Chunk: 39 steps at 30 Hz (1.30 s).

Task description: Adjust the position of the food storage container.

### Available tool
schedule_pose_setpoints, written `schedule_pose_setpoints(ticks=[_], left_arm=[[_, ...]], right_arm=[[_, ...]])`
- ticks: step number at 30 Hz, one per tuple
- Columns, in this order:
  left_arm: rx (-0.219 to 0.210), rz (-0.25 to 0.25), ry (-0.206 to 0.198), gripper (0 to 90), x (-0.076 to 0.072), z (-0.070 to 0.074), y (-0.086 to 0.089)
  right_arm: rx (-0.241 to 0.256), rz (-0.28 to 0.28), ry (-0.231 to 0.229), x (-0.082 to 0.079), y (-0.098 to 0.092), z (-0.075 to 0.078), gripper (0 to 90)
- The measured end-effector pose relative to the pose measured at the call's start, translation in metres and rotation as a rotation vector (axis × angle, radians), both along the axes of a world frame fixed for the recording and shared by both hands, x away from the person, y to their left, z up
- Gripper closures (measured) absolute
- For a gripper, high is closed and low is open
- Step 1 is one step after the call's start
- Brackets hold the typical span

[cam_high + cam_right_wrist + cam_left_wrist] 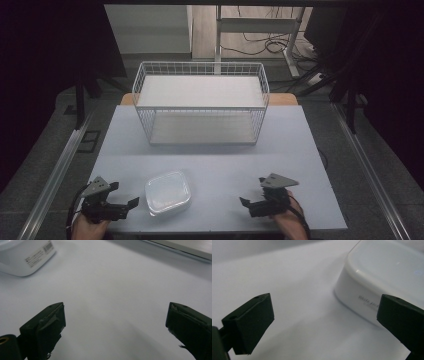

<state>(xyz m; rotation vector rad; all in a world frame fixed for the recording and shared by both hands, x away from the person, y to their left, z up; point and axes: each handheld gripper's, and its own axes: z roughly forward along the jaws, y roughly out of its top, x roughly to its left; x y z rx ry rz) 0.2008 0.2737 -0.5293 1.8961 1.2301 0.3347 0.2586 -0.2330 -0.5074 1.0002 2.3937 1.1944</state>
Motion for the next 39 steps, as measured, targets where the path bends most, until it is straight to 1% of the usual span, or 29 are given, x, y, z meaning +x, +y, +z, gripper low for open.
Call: schedule_pose_setpoints(ticks=[1,2,3,5,8,9,11,14,16,18,20,21,23,26,28,30,32,33,35,36,37,38,39], left_arm=[[0.015,0.0,0.006,1.2,0.002,-0.002,0.0],[0.016,0.0,0.019,1.6,0.003,-0.002,-0.001],[0.015,-0.004,0.02,1.8,0.004,-0.002,-0.001],[0.01,-0.008,0.019,2.1,0.004,-0.002,0.0],[-0.003,-0.017,0.016,2.2,0.004,-0.003,0.001],[-0.003,-0.022,0.015,2.2,0.004,-0.003,0.001],[0.003,-0.026,0.017,2.2,0.004,-0.003,0.0],[0.016,-0.026,0.022,2.3,0.005,-0.003,-0.001],[0.013,-0.029,0.021,2.6,0.005,-0.003,-0.001],[-0.005,-0.03,0.021,2.6,0.004,-0.003,-0.001],[-0.012,-0.028,0.024,4.0,0.004,-0.002,-0.001],[-0.008,-0.032,0.027,5.0,0.004,-0.002,-0.003],[0.01,-0.044,0.017,8.0,0.003,0.0,-0.007],[0.024,-0.069,-0.001,14.7,0.001,0.004,-0.014],[0.019,-0.083,-0.001,21.6,0.001,0.006,-0.017],[0.002,-0.093,-0.001,30.6,0.0,0.007,-0.017],[-0.027,-0.113,0.01,43.2,0.0,0.007,-0.016],[-0.034,-0.112,0.016,48.1,0.001,0.007,-0.016],[-0.018,-0.112,0.03,58.6,0.003,0.006,-0.02],[-0.018,-0.112,0.03,63.4,0.003,0.006,-0.02],[0.003,-0.127,0.052,67.9,0.006,0.005,-0.025],[0.003,-0.127,0.052,72.1,0.006,0.005,-0.025],[0.019,-0.127,0.059,72.1,0.007,0.004,-0.028]], right_arm=[[0.026,-0.006,-0.001,-0.001,-0.007,0.001,2.4],[0.037,-0.002,0.01,-0.001,-0.013,0.001,2.1],[0.039,0.013,0.017,0.0,-0.016,0.0,2.1],[0.014,0.023,0.039,0.001,-0.017,-0.003,1.8],[-0.021,0.024,0.073,0.004,-0.014,-0.009,0.3],[-0.028,0.022,0.072,0.005,-0.013,-0.01,0.0],[-0.03,0.0,0.064,0.005,-0.011,-0.011,0.0],[-0.032,-0.019,0.039,0.005,-0.011,-0.01,0.0],[-0.032,-0.027,0.032,0.006,-0.011,-0.011,0.0],[-0.041,-0.02,0.034,0.006,-0.01,-0.012,0.0],[-0.07,-0.011,0.038,0.006,-0.009,-0.014,0.0],[-0.078,-0.004,0.046,0.005,-0.008,-0.014,0.0],[-0.083,0.005,0.042,0.005,-0.007,-0.013,0.0],[-0.07,0.006,0.026,0.004,-0.007,-0.01,0.0],[-0.058,0.009,0.017,0.004,-0.006,-0.009,0.0],[-0.058,0.012,0.006,0.003,-0.006,-0.007,0.0],[-0.059,0.007,-0.001,0.003,-0.005,-0.005,0.0],[-0.058,0.007,-0.004,0.002,-0.004,-0.004,0.0],[-0.057,0.001,-0.013,0.002,-0.003,-0.003,0.0],[-0.056,-0.002,-0.017,0.002,-0.002,-0.003,0.1],[-0.054,-0.008,-0.021,0.002,-0.001,-0.003,0.0],[-0.054,-0.013,-0.025,0.003,0.0,-0.002,0.0],[-0.054,-0.013,-0.025,0.003,0.0,-0.002,0.0]])
